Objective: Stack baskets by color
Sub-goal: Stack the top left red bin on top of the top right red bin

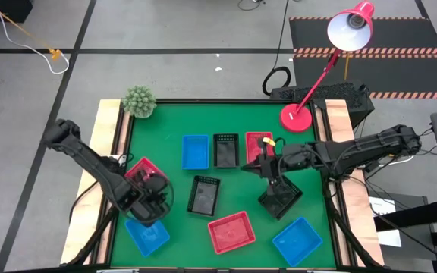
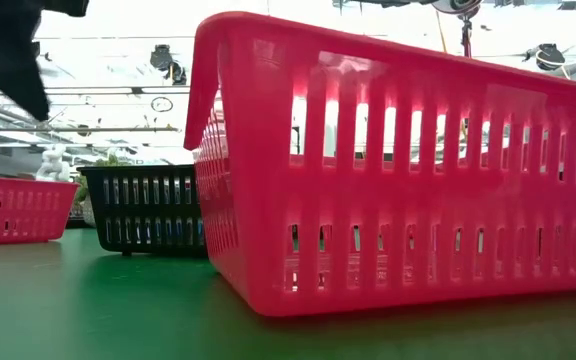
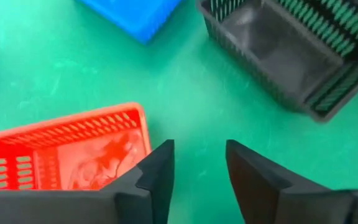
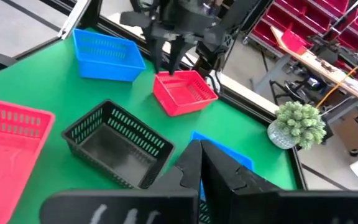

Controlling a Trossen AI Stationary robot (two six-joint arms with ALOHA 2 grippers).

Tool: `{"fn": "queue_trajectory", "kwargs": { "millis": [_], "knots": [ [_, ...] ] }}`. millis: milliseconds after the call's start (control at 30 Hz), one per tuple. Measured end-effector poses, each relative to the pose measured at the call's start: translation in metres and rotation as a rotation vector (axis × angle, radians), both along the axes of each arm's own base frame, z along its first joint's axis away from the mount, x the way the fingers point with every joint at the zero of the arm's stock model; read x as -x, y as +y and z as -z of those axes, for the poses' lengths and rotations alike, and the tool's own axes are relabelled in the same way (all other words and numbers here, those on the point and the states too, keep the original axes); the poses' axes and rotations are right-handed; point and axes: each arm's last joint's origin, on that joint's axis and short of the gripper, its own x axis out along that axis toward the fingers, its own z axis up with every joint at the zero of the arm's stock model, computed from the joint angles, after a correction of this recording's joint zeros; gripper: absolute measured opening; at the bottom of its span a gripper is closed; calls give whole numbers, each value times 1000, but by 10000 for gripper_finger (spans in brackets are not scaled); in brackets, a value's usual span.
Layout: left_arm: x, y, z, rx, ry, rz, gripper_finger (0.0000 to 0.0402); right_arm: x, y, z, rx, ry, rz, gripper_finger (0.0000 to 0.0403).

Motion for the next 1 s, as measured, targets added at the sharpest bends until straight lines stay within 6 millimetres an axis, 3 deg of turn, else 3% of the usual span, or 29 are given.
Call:
{"fn": "queue_trajectory", "kwargs": {
  "millis": [333, 533, 767, 1000],
  "knots": [
    [-10, -13, 37, -68, 230, 89, 242, -1, -10, -1, 0, -6, 41, 0],
    [-8, -1, 44, -146, 351, -4, 261, -2, -11, -1, 4, -7, 42, 0],
    [-9, 0, 49, -27, 382, -84, 248, -2, -11, -1, 21, -12, 37, 0],
    [-1, 6, 70, 39, 477, -22, 174, -2, -7, -3, -5, -37, 32, 0]
  ]
}}
